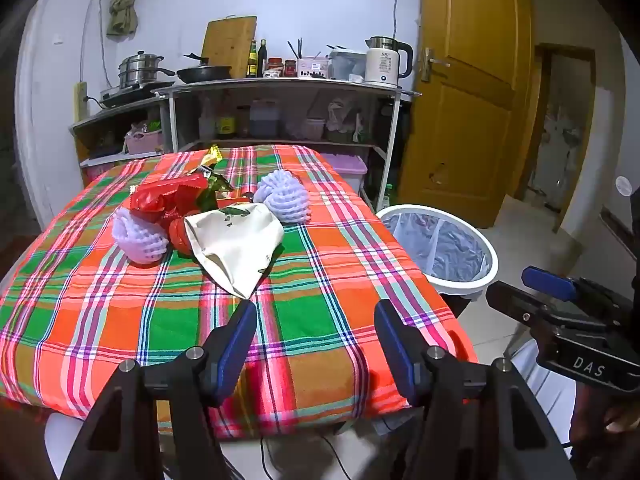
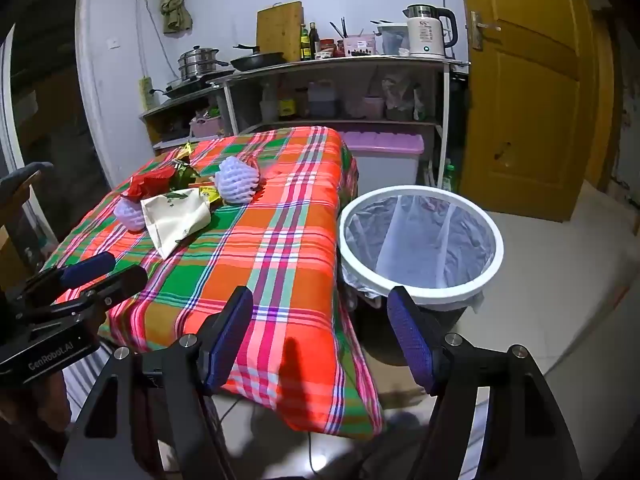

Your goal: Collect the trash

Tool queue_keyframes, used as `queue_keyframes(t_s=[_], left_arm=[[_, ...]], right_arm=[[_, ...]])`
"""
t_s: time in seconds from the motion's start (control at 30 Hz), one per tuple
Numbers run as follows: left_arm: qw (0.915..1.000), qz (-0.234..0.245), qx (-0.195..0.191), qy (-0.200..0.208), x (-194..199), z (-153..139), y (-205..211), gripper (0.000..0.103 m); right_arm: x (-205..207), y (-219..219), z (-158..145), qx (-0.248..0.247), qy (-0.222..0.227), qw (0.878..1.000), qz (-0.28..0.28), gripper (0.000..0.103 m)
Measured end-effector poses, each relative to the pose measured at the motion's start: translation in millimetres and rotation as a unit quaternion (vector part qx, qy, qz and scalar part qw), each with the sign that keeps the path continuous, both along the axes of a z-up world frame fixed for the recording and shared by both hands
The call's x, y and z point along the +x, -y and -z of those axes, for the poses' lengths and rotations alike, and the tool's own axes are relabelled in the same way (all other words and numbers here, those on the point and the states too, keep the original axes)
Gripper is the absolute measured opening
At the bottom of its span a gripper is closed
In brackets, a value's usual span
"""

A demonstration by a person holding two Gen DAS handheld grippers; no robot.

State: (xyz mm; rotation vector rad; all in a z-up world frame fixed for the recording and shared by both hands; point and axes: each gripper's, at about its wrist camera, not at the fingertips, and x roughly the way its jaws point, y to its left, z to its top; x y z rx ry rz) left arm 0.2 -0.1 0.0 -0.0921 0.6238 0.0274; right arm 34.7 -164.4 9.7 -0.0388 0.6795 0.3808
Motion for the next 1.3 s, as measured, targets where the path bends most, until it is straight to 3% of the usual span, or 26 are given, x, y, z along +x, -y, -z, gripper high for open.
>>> queue_keyframes(t_s=[1.3], left_arm=[[0.9999,-0.005,-0.013,0.002,-4.0,2.5,-2.6,0.061]], right_arm=[[-1.5,-2.8,1.0,-0.002,-0.007,1.000,-0.005,0.070]])
